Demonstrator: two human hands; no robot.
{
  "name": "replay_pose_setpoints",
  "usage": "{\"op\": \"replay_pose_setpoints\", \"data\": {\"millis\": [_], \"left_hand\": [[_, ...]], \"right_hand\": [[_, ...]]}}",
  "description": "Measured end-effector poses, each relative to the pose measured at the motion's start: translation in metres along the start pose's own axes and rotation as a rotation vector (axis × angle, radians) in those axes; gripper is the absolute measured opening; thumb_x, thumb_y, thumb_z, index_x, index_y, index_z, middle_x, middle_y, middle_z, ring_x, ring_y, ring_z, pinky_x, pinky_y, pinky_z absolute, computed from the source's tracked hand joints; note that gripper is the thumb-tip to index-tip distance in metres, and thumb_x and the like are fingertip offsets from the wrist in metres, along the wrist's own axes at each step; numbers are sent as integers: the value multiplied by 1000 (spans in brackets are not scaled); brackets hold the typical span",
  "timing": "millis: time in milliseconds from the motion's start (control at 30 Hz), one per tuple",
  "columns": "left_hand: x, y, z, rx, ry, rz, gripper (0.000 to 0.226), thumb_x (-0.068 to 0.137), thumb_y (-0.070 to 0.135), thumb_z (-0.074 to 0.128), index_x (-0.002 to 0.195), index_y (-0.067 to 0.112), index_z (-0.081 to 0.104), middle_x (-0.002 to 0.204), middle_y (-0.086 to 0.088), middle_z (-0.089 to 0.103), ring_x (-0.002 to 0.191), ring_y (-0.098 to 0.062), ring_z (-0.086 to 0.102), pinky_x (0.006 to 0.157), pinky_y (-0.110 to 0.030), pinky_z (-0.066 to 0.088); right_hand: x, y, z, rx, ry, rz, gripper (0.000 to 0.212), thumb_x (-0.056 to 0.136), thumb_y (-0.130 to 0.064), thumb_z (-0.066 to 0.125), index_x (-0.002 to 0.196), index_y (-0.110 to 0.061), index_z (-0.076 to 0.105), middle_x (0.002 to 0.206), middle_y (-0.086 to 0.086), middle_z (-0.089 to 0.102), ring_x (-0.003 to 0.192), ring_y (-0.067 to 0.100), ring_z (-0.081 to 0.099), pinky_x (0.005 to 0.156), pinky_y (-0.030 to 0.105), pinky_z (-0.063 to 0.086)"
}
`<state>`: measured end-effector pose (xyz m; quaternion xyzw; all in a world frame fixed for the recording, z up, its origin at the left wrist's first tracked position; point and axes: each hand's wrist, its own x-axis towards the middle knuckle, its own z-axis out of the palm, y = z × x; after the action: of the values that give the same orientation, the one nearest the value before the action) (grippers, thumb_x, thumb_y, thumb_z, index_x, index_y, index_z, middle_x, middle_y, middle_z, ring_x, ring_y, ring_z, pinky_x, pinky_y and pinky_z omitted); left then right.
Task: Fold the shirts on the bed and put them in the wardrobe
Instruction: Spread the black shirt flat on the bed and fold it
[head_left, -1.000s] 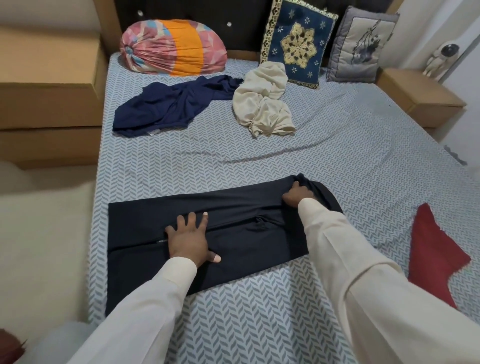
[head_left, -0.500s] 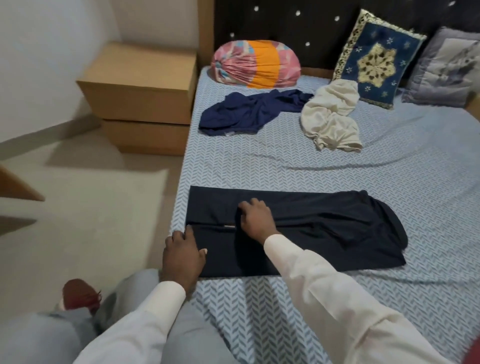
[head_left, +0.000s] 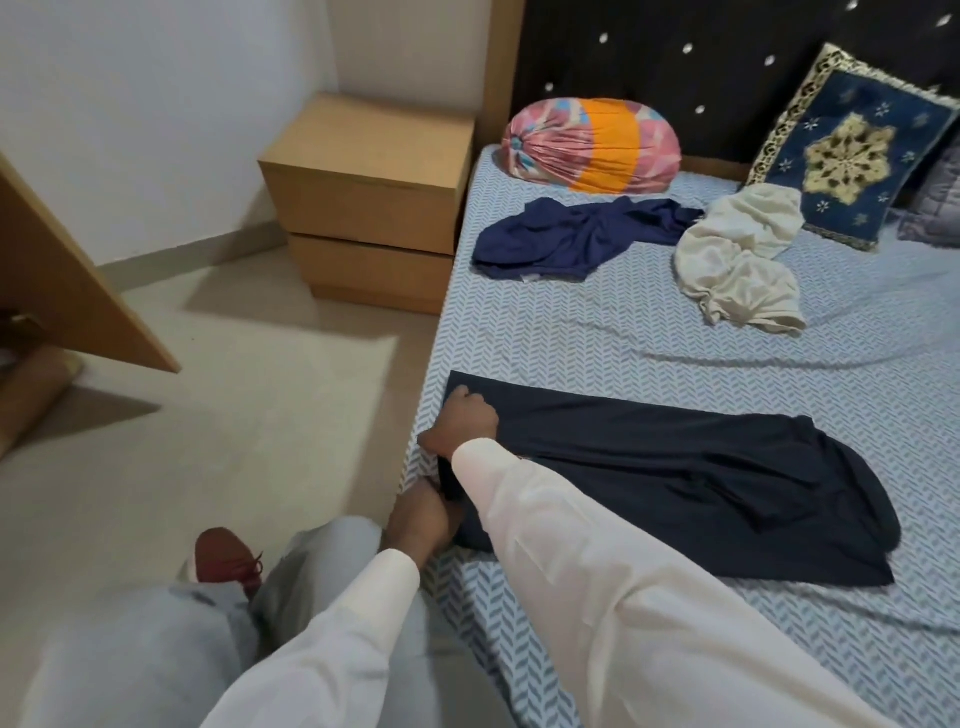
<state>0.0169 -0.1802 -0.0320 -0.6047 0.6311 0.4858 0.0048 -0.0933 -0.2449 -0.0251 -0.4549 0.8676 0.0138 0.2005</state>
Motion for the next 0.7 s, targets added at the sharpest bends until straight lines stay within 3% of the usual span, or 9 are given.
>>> {"op": "replay_pose_setpoints", "data": {"millis": [100, 167, 233, 333, 400, 467, 567, 700], "left_hand": [[3, -1, 6, -214, -54, -2, 27, 70, 36, 67, 84, 12, 70, 77, -5, 73, 75, -25, 69, 76, -44, 59], [-1, 1, 10, -315, -50, 38, 30, 69, 33, 67, 94, 16, 69, 85, -1, 73, 81, -24, 69, 79, -43, 58], [-13, 9, 14, -337, -8, 128, 37, 72, 30, 64, 108, 23, 65, 99, 5, 71, 91, -18, 66, 83, -37, 54], [-26, 22, 28, -259, 63, 321, 24, 80, 13, 60, 101, 25, 63, 96, 4, 68, 88, -17, 63, 73, -28, 49], [-28, 27, 44, -120, 76, 422, 36, 83, 13, 61, 118, 23, 62, 109, 2, 64, 100, -17, 62, 84, -31, 51], [-27, 31, 61, 68, 66, 465, 51, 89, 18, 59, 138, 21, 50, 126, -2, 54, 115, -19, 55, 97, -32, 47], [-27, 31, 77, 163, -41, 441, 60, 94, 21, 57, 149, 20, 34, 134, -4, 45, 121, -21, 51, 100, -32, 44], [-27, 27, 84, 148, -232, 455, 73, 93, 36, 62, 153, 17, 25, 129, -4, 44, 118, -17, 50, 90, -23, 40]], "right_hand": [[4, 0, 0, 5, 19, 18, 68, 82, -33, 68, 134, -4, 35, 122, 15, 56, 106, 29, 61, 68, 32, 49], [7, 10, -7, 128, 15, 30, 58, 86, -29, 64, 132, -5, 38, 118, 13, 59, 105, 30, 62, 67, 32, 46], [13, 27, -15, 409, -52, 111, 52, 86, -31, 61, 128, -3, 47, 115, 12, 60, 107, 33, 61, 72, 35, 48], [16, 66, -27, 970, -162, 292, 40, 78, -15, 63, 114, 4, 64, 90, 14, 63, 84, 30, 64, 68, 34, 52], [12, 96, -30, 1102, -165, 352, 30, 77, -10, 68, 105, 0, 68, 87, 13, 63, 79, 26, 60, 64, 31, 49], [7, 123, -28, 1136, -146, 341, 11, 82, -7, 71, 91, -8, 65, 83, 8, 60, 81, 22, 57, 65, 30, 48], [10, 146, -15, 981, -88, 270, 21, 80, -13, 77, 83, -19, 57, 80, 6, 55, 84, 22, 54, 75, 35, 48], [6, 146, -9, 549, 105, 158, 52, 78, -26, 77, 123, -19, 52, 112, 1, 54, 106, 23, 56, 84, 34, 47]]}}
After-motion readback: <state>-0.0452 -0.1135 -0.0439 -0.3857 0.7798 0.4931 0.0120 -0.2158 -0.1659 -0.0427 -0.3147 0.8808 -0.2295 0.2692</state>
